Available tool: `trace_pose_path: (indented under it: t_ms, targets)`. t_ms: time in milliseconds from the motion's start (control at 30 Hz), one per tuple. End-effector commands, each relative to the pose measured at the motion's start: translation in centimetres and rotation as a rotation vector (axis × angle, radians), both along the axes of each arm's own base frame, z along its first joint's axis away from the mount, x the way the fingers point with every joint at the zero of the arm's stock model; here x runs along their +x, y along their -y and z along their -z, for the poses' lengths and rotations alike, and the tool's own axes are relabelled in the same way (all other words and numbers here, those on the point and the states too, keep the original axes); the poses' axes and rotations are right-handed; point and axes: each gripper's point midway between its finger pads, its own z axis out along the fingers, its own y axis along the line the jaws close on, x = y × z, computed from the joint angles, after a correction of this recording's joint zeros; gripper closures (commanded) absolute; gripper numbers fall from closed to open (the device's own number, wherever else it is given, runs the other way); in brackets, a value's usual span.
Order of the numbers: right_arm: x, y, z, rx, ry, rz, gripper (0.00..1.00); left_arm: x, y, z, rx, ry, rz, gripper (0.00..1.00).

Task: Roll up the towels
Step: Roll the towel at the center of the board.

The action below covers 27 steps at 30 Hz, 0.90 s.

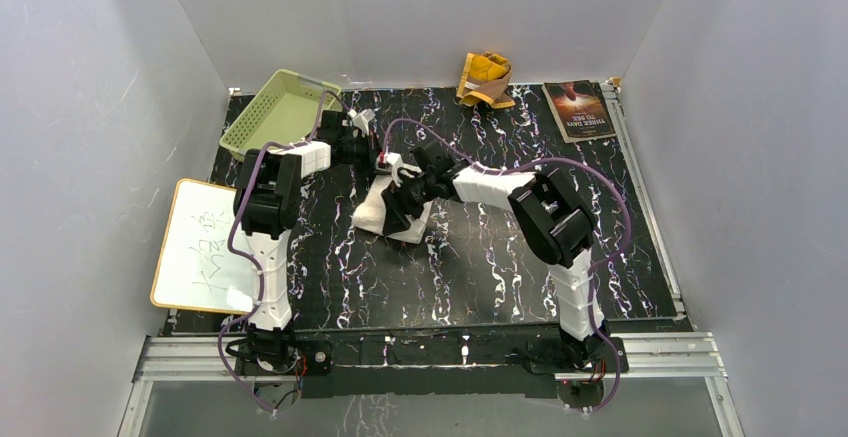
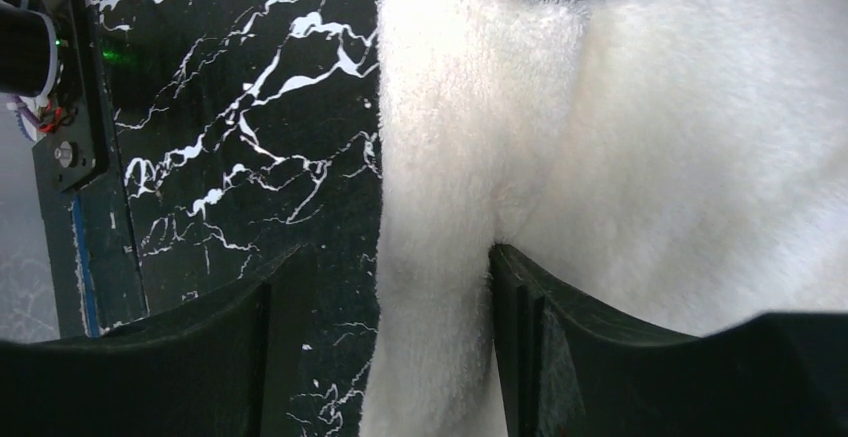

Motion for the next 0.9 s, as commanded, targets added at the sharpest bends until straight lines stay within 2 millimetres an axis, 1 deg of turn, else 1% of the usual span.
trace_pose_path:
  t_ms: [0, 33, 133, 167, 233, 300, 467, 533, 600, 700, 767, 867]
  targets:
    - [-1.0, -2.3, -0.6, 0.053, 0.018, -0.064, 0.44, -4.7, -2.4, 6.3, 0.152, -0.22, -0.031, 0.96]
    - [-1.2, -2.5, -0.3, 0.05, 0.013, -0.068, 0.46, -4.8, -2.4, 6.3, 0.151, -0.222, -0.032, 0.96]
    - [-1.8, -2.8, 0.5, 0.048, -0.011, -0.084, 0.57, -5.0, -2.5, 6.4, 0.154, -0.226, -0.032, 0.96]
    - [-2.0, -2.9, 0.7, 0.049, -0.02, -0.089, 0.63, -5.1, -2.6, 6.5, 0.154, -0.229, -0.031, 0.96]
    - [-2.5, -2.9, 1.0, 0.054, -0.043, -0.101, 0.78, -5.2, -2.6, 6.6, 0.155, -0.234, -0.032, 0.96]
    - [-2.8, -3.0, 1.1, 0.062, -0.063, -0.097, 1.0, -5.3, -2.7, 6.7, 0.156, -0.241, -0.034, 0.96]
    - [-3.1, -2.8, 1.8, 0.072, -0.15, -0.028, 1.0, -5.2, -3.6, 6.9, 0.169, -0.257, -0.077, 0.96]
    - [-3.8, -2.7, 2.3, 0.072, -0.216, -0.014, 1.0, -4.8, -4.4, 6.6, 0.172, -0.251, -0.12, 0.96]
    - [-4.7, -2.4, 2.8, 0.073, -0.279, -0.006, 1.0, -4.3, -5.3, 5.9, 0.16, -0.237, -0.171, 0.93]
    - [-5.9, -1.9, 3.5, 0.077, -0.353, 0.003, 1.0, -3.1, -6.6, 3.4, 0.126, -0.187, -0.256, 0.91]
    - [-6.9, -1.3, 4.3, 0.059, -0.4, 0.01, 1.0, -2.4, -7.4, 1.4, 0.112, -0.14, -0.299, 0.82]
    - [-7.9, -0.4, 5.9, 0.023, -0.457, 0.024, 1.0, -1.7, -7.9, -2.5, 0.083, -0.044, -0.338, 0.75]
